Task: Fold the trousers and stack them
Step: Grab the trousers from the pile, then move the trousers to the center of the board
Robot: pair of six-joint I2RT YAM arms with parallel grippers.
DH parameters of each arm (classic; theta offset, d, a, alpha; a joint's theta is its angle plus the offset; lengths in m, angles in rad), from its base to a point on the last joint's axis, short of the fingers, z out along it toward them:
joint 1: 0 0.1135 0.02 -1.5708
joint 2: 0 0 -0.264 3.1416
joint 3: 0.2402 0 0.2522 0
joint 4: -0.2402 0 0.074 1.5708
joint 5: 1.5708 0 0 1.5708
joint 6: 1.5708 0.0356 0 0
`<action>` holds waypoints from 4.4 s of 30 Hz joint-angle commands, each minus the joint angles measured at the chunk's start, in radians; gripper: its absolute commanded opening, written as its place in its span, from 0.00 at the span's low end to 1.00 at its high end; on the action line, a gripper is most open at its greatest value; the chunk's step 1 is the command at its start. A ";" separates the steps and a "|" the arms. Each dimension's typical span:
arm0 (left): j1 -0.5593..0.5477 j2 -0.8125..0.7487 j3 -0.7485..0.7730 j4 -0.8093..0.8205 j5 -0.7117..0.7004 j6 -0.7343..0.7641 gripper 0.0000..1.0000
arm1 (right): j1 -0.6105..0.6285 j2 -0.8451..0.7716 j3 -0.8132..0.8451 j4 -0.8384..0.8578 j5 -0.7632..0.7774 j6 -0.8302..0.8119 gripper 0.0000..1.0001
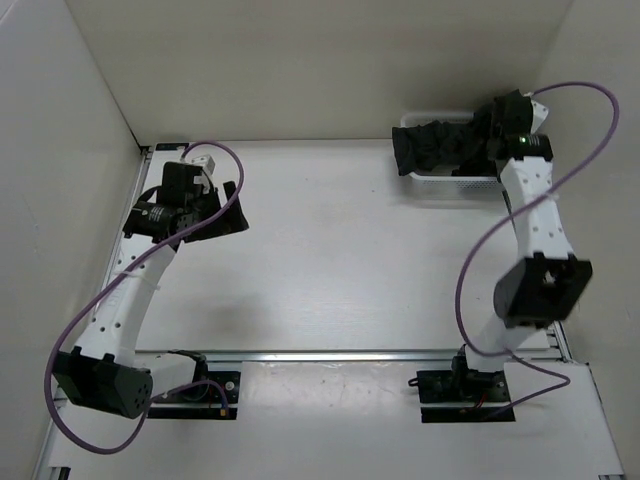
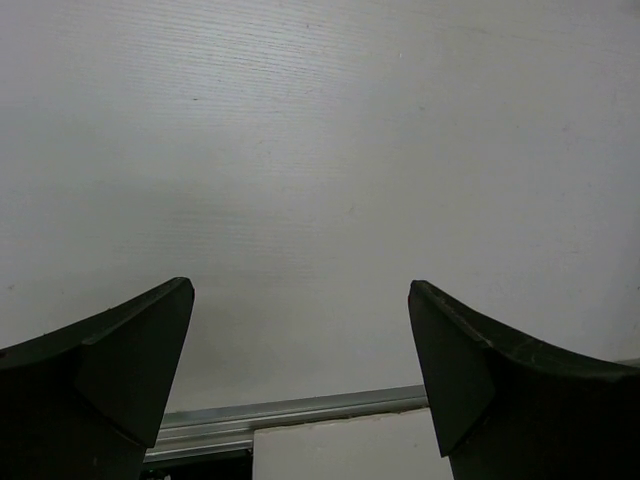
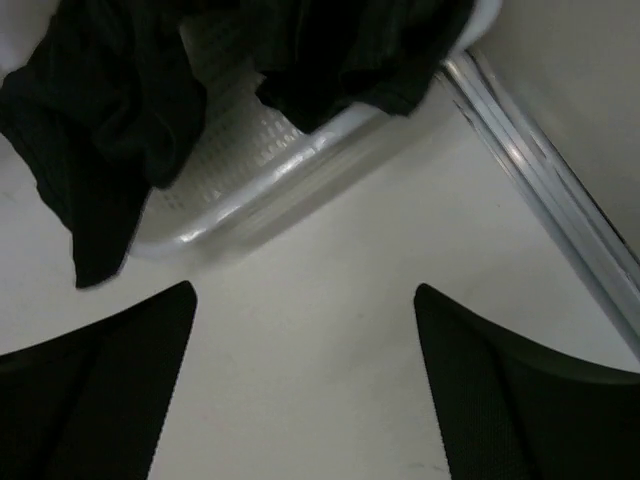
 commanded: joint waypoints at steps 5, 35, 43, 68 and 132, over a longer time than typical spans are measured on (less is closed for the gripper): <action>-0.002 0.052 0.049 -0.006 -0.055 0.033 1.00 | -0.119 0.525 0.527 -0.138 -0.125 0.030 1.00; -0.002 -0.057 0.109 -0.048 -0.037 -0.057 1.00 | -0.091 0.250 0.623 0.023 -0.200 -0.075 0.86; -0.002 0.014 0.165 -0.077 -0.092 -0.022 1.00 | -0.118 0.451 0.629 -0.016 -0.175 -0.051 0.94; -0.002 0.198 0.093 -0.032 -0.166 -0.051 1.00 | -0.136 0.842 0.844 0.116 0.031 -0.086 0.96; -0.289 0.466 -0.170 0.127 -0.005 -0.294 1.00 | 0.004 0.107 -0.313 0.203 -0.454 -0.031 1.00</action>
